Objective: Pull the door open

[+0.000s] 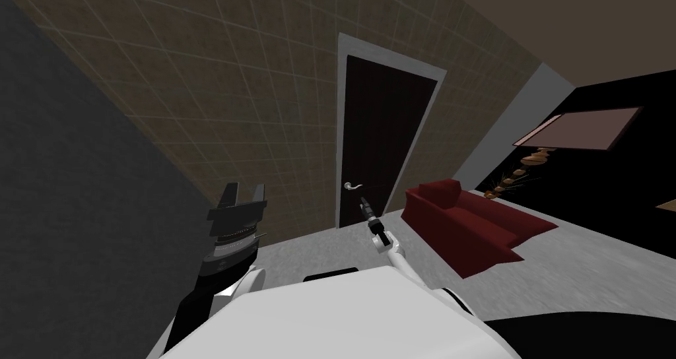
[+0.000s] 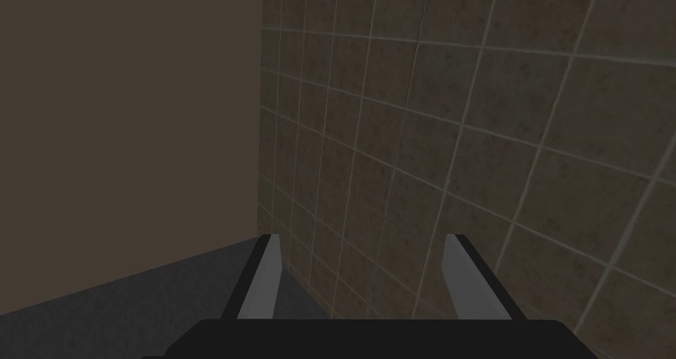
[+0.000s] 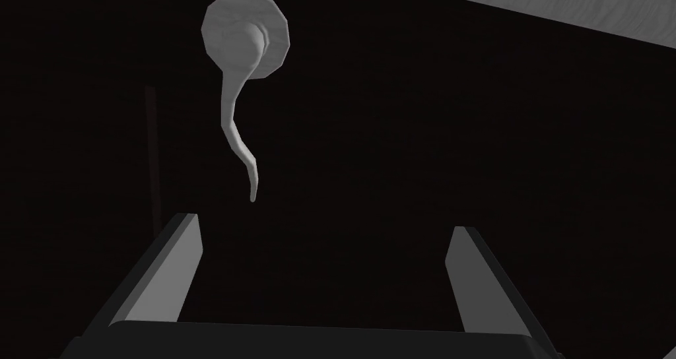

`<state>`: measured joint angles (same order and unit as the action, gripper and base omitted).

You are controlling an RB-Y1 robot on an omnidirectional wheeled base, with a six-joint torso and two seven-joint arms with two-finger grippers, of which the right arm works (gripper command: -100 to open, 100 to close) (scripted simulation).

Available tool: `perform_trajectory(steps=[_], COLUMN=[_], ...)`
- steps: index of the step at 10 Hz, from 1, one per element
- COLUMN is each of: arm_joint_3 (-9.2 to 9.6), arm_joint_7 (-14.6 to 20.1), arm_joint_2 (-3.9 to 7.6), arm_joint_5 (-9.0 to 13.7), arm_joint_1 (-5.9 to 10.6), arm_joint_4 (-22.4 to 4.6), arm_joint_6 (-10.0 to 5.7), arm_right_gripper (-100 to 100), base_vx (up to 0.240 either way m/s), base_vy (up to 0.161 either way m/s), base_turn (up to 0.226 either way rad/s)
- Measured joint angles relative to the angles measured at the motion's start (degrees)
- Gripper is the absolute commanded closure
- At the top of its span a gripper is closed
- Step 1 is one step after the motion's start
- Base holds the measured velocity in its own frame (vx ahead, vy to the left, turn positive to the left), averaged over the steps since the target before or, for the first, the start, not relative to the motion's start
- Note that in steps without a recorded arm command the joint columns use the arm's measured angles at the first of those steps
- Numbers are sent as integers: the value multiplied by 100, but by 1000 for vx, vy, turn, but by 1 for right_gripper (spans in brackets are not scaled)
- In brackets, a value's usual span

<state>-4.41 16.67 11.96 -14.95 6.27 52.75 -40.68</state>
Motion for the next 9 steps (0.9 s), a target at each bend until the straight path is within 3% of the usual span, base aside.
perform_trajectory(steps=[5,8,9], arm_joint_3=[-74,-109,-111], arm_joint_7=[173,278,284], arm_joint_2=[111,173,176], arm_joint_5=[-112,-172,-173], arm_joint_1=[338,517,526], arm_joint_4=[-868,-1287,-1305], arm_joint_6=[-129,-169,-177], arm_right_gripper=[-100,-100,-100], base_vx=[115,95,124], base_vy=[8,-9,64], base_turn=[1,2,147])
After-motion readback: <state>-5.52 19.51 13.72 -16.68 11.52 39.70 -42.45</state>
